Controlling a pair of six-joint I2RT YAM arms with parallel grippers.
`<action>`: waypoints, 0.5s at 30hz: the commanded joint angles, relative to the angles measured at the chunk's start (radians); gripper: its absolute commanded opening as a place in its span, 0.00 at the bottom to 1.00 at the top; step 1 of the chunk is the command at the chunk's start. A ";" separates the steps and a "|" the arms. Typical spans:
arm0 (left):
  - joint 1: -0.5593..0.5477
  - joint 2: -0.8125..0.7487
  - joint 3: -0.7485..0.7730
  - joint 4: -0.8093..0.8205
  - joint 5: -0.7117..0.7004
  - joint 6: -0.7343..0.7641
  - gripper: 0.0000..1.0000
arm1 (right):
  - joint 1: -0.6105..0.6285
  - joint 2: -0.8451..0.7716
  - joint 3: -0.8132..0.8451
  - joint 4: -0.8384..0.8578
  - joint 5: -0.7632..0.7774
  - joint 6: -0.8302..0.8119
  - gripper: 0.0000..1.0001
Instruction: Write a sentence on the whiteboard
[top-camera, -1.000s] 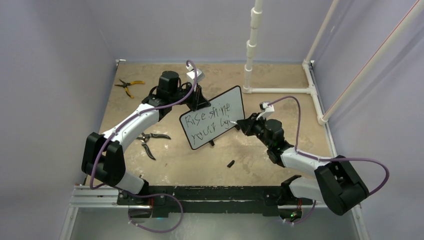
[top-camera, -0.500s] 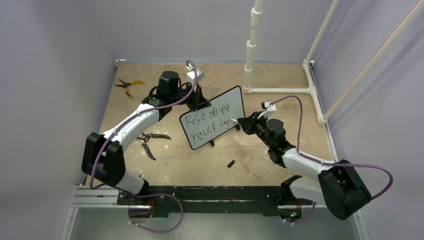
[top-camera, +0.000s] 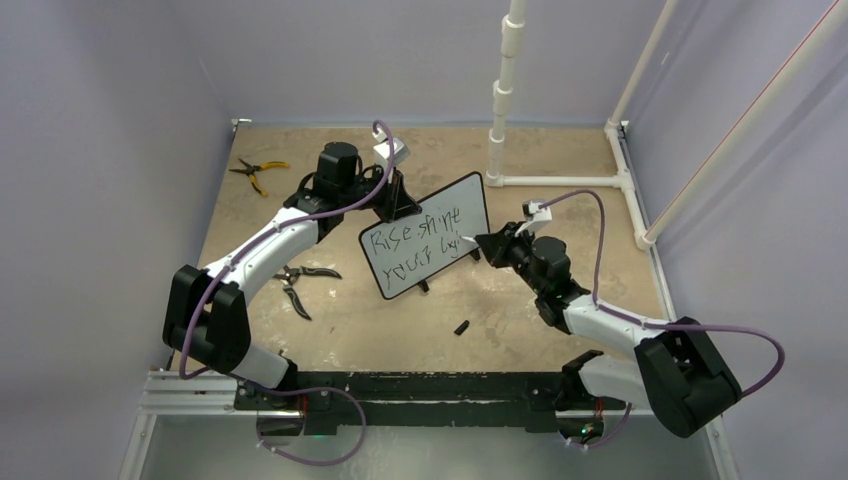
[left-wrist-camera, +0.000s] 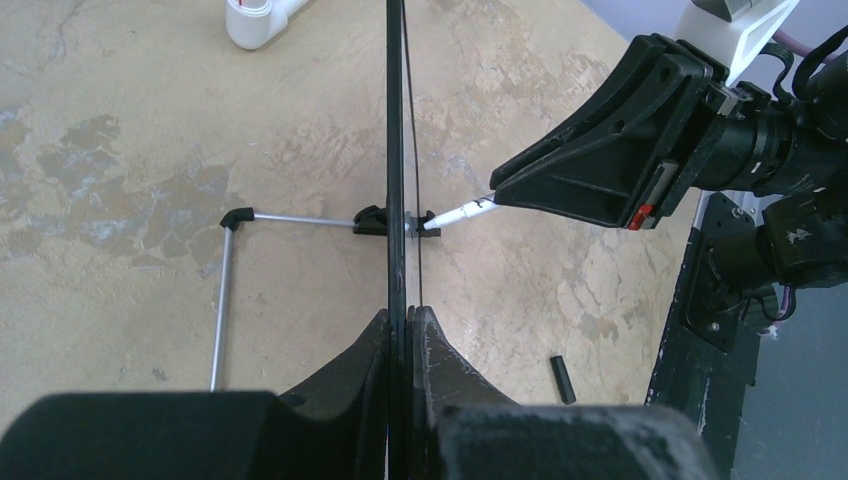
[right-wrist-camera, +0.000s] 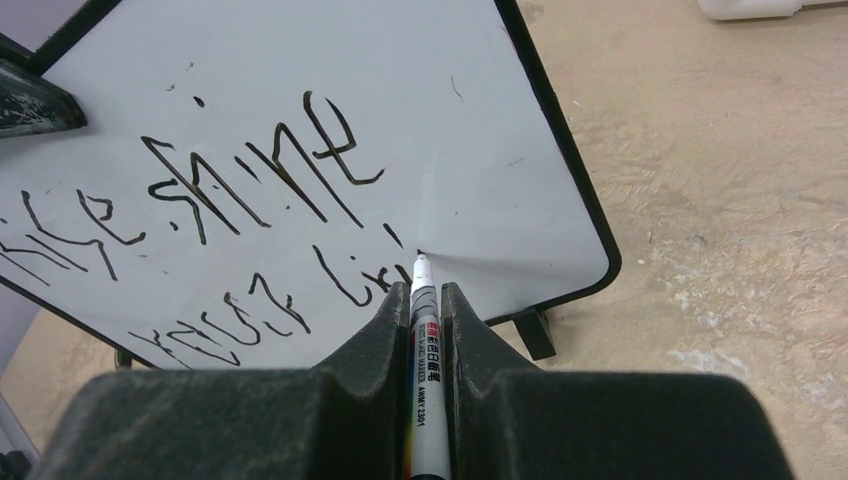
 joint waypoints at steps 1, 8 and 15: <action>-0.012 -0.036 -0.004 0.022 0.052 0.002 0.00 | -0.005 0.017 0.036 0.040 -0.013 -0.010 0.00; -0.012 -0.036 -0.005 0.023 0.050 0.002 0.00 | -0.005 0.029 0.043 0.062 -0.031 -0.012 0.00; -0.014 -0.036 -0.005 0.022 0.049 0.002 0.00 | -0.005 -0.001 0.041 0.063 -0.002 0.007 0.00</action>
